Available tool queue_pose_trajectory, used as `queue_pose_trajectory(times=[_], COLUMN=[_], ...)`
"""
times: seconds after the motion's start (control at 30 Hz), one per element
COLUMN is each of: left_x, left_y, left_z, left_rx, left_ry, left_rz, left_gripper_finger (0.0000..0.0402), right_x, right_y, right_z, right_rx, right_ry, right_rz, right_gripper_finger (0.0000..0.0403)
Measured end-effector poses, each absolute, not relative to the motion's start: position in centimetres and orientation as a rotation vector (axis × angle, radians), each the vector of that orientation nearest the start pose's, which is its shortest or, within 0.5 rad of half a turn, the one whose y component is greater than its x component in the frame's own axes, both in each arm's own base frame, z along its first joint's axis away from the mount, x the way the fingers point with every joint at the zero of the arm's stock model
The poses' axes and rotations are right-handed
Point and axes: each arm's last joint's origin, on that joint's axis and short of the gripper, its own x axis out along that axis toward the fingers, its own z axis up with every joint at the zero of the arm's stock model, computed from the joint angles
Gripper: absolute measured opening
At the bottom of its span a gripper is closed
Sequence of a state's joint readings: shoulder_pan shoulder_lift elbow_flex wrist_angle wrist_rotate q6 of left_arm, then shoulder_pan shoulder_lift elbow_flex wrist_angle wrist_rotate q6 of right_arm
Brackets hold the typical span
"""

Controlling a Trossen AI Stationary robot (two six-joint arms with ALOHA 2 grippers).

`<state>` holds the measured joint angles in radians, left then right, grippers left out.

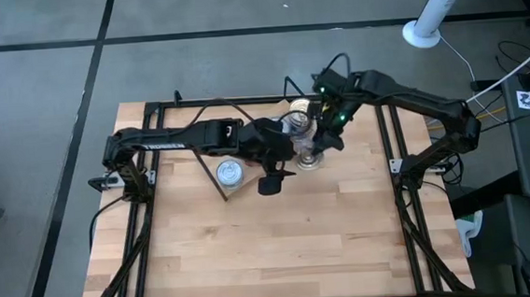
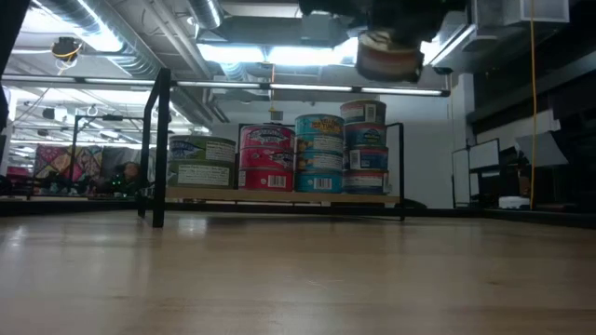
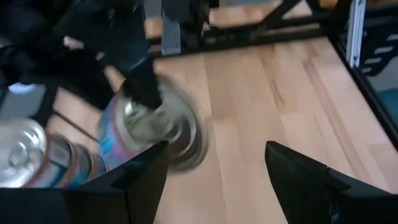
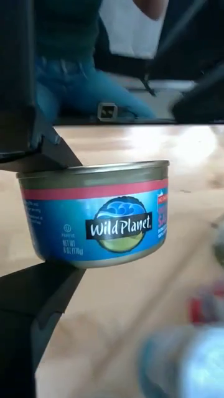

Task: Stack canned seafood by type on shelf
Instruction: Stack the blue pink tuna can on top of the blue pink tuna cans on the shelf

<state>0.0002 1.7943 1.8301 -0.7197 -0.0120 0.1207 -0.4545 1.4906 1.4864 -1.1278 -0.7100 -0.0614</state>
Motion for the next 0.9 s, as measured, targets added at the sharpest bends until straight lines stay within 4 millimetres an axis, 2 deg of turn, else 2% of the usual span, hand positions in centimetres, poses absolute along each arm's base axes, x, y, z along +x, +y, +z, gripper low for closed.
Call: queue_pose_trajectory(times=[0.17,0.33,0.53,0.73,0.9], left_x=[39.8,40.1,40.3,40.4,40.5], left_y=[0.1,0.7,3.2,6.2,8.0], left_z=[37.8,38.2,38.8,39.3,38.8], left_rx=[0.168,0.216,0.225,0.141,0.077], left_ry=[0.598,0.546,0.493,0.420,0.428], left_rz=[-0.038,-0.025,0.113,0.212,0.265], left_gripper_finger=[0.0263,0.0263,0.0263,0.0263,0.0263], right_x=[25.7,24.4,22.7,22.2,22.4], right_y=[-12.0,-14.5,-17.7,-20.6,-22.3], right_z=[37.3,38.6,38.6,37.2,36.1], right_rx=[0.487,0.494,0.543,0.695,0.788], right_ry=[0.852,0.782,0.727,0.718,0.667], right_rz=[0.186,0.093,-0.019,-0.065,0.027], right_gripper_finger=[0.0192,0.0190,0.0190,0.0190,0.0190])
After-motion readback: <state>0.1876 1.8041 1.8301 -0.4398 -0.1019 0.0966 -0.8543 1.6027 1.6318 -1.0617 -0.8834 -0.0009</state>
